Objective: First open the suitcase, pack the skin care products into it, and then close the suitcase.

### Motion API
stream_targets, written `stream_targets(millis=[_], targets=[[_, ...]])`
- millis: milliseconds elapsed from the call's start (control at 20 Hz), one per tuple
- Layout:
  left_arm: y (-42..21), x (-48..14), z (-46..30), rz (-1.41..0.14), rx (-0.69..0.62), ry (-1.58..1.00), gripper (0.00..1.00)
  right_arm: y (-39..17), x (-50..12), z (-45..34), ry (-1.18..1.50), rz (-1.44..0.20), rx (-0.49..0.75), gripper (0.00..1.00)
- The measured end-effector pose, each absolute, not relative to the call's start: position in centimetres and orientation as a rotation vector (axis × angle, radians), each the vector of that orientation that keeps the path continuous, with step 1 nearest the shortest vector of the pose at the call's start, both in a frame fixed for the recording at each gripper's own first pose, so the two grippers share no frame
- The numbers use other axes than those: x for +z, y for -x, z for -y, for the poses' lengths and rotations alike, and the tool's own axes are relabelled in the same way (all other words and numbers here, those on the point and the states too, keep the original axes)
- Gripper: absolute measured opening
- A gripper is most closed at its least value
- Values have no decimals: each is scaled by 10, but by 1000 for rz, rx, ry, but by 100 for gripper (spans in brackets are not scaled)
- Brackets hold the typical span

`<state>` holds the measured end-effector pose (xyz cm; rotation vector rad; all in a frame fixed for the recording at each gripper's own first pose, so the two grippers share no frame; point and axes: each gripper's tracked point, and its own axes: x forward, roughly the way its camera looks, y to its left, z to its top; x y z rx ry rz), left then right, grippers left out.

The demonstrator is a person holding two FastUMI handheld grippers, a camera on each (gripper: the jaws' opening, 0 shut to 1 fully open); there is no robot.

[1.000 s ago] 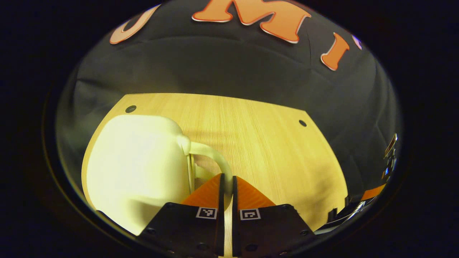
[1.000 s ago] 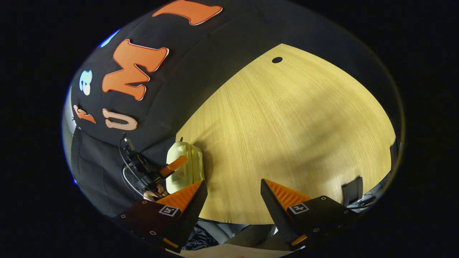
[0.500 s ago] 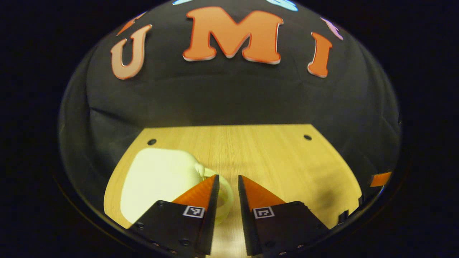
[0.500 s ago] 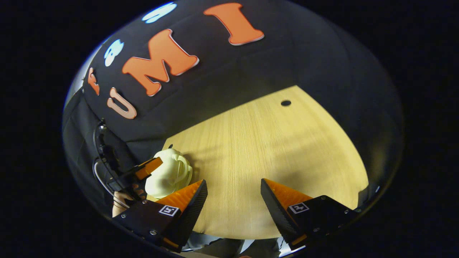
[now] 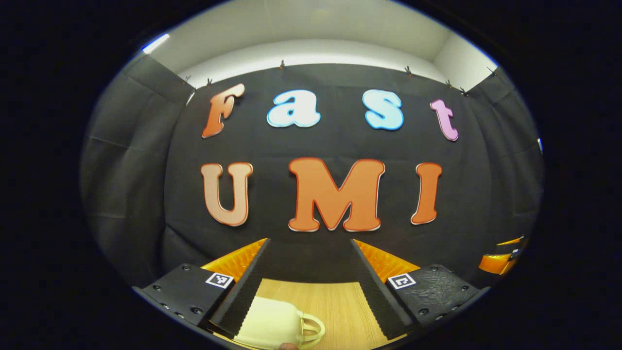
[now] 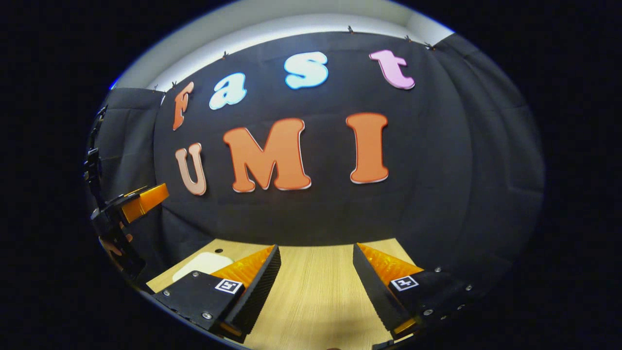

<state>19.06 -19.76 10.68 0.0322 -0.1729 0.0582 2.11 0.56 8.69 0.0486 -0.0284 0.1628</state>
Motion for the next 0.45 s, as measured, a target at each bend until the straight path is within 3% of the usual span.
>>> stream_targets(millis=[100, 150, 450], targets=[[-194, 102, 197, 148, 36, -30, 99, -8, 89, -10, -57, 55, 148, 100], [-195, 98, 196, 129, 22, -18, 99, -2, 87, -12, -56, 52, 139, 95], [-185, 94, 167, 90, 14, 24, 99, 30, 83, -10, -51, 73, 87, 95]])
